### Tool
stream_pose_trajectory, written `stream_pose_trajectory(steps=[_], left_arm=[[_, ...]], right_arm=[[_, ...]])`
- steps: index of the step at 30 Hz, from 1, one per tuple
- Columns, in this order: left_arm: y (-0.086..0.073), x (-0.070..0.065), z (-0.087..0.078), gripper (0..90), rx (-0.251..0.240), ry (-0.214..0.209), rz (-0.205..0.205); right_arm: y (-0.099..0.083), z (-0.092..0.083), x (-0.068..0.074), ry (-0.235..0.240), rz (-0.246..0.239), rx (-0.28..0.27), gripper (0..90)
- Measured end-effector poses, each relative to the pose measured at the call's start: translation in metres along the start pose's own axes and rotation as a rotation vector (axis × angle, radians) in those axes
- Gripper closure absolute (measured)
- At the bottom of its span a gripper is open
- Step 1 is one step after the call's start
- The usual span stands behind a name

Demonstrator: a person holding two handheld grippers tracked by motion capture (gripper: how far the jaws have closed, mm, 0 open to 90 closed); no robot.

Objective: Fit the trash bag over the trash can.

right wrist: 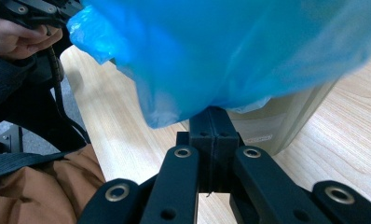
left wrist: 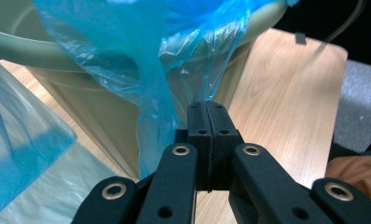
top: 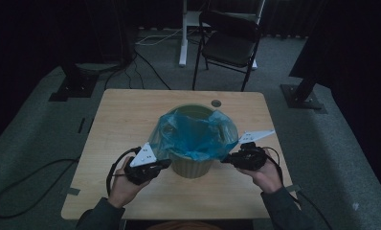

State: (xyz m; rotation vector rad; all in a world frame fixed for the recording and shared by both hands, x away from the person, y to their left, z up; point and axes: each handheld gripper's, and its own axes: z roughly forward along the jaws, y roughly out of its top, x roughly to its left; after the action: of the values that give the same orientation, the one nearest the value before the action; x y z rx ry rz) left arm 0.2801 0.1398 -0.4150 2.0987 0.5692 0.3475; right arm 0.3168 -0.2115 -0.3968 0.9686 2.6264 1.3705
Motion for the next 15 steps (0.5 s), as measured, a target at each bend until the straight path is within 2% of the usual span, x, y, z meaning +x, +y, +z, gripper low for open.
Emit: stream_pose_trajectory(steps=[10,15], left_arm=[[-0.010,0.012,0.004,89.9,0.018,0.025,-0.040],[-0.009,0.006,0.008,89.9,0.033,0.026,-0.013]], right_arm=[[0.001,0.000,0.006,0.041,-0.022,0.003,90.0],[0.000,0.001,0.000,0.027,-0.003,0.014,90.0]])
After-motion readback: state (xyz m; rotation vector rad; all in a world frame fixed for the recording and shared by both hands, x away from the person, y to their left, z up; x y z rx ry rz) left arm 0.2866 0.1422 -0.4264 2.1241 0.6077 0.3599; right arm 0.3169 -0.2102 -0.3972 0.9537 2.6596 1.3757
